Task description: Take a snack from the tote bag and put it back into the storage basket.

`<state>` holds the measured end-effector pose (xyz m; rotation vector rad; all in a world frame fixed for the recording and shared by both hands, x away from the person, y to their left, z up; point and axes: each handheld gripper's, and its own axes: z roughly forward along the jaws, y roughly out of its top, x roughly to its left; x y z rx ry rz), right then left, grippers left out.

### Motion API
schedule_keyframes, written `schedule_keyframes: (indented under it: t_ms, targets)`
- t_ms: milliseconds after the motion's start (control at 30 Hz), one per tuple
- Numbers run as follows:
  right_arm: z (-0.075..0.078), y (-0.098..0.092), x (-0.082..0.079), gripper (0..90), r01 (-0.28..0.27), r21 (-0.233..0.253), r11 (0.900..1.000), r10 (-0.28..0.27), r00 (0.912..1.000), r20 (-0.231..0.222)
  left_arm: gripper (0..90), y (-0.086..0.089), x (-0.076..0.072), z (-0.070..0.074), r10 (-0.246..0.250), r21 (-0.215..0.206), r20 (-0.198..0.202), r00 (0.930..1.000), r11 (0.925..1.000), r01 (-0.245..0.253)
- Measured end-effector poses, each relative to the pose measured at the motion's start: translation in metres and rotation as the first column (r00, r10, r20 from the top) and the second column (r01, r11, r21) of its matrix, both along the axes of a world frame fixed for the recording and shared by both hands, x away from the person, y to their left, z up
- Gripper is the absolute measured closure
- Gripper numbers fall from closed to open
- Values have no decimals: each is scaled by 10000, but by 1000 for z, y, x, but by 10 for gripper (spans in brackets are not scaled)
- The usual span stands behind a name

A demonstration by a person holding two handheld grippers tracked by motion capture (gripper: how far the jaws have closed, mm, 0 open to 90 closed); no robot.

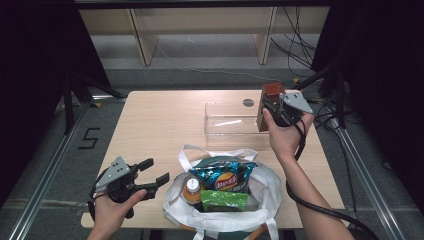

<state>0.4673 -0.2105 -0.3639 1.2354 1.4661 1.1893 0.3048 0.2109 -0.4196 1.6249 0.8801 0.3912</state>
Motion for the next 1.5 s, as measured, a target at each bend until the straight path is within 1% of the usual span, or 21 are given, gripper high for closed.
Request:
schedule_keyframes:
  t_ms: [33,100,167,200,267,300,333,400,600,633,667,700,800,867,900,967,1067,1233,1300,1400,1500]
  targets:
    - [0,0,0,389,16,-14,10000,-16,10000,4,207,1,1,0,-130,61,135,9998,9999,129]
    - [-1,1,0,389,43,34,10000,-43,10000,25,207,0,1,0,-153,9,157,9998,9999,153]
    - [-2,0,2,389,6,-68,10000,-5,10000,82,207,1,0,0,-90,108,100,9999,9999,89]
    - [-3,1,1,389,76,18,10000,-76,10000,-6,207,1,0,0,-94,110,102,9999,9999,93]
    - [-4,0,3,389,70,-3,10000,-70,10000,32,207,1,1,0,-100,121,102,9999,9999,98]
    - [-4,1,2,389,104,34,9999,-104,9999,-39,207,0,1,0,-110,111,95,9999,9999,109]
    - [-4,0,3,389,41,-82,10000,-41,10000,18,207,0,1,-1,-189,27,152,9997,9998,189]
    - [-5,0,2,389,87,-47,10000,-87,10000,-33,207,0,0,0,-93,108,84,9999,9999,92]
    - [-6,1,3,389,111,6,9999,-111,9998,-172,207,0,0,0,-89,109,132,9999,9999,88]
    - [-7,0,4,389,84,-61,9999,-84,9999,-128,207,0,0,0,-90,107,134,9999,9999,88]
    - [-7,-1,4,389,23,-277,9996,-25,10000,-66,207,0,0,0,-96,109,134,9999,9999,94]
    - [-8,0,4,389,47,-101,9999,-48,9999,-132,207,0,0,0,-97,112,141,9999,9999,96]
    - [-9,1,4,389,159,0,9999,-159,9997,-175,207,0,0,0,-91,101,139,9999,9999,89]
    - [-9,0,5,389,142,-159,9998,-145,9996,-230,208,1,0,0,-95,119,136,9999,9999,93]
    - [-10,0,5,389,116,-138,9998,-117,9998,-128,207,0,0,0,-81,100,108,9999,9999,80]
    - [-11,1,5,389,171,-24,9999,-171,9996,-213,207,0,0,0,12,5,-1,10000,10000,-12]
    - [-12,0,5,389,152,-28,9999,-153,9995,-269,207,1,0,1,-91,108,146,9999,9999,90]
    - [-13,0,6,388,124,-111,9999,-126,9996,-252,207,0,1,0,-103,102,143,9998,9999,102]
    - [-13,-1,6,388,133,-65,9999,-136,9992,-368,207,0,1,0,-113,113,144,9998,9999,111]
    - [-14,-1,7,389,84,-158,9998,-88,9996,-263,207,0,0,0,-103,106,133,9999,9999,102]
    - [-15,0,7,388,211,22,9998,-211,9992,-334,207,0,1,-1,-134,45,131,9998,9999,133]
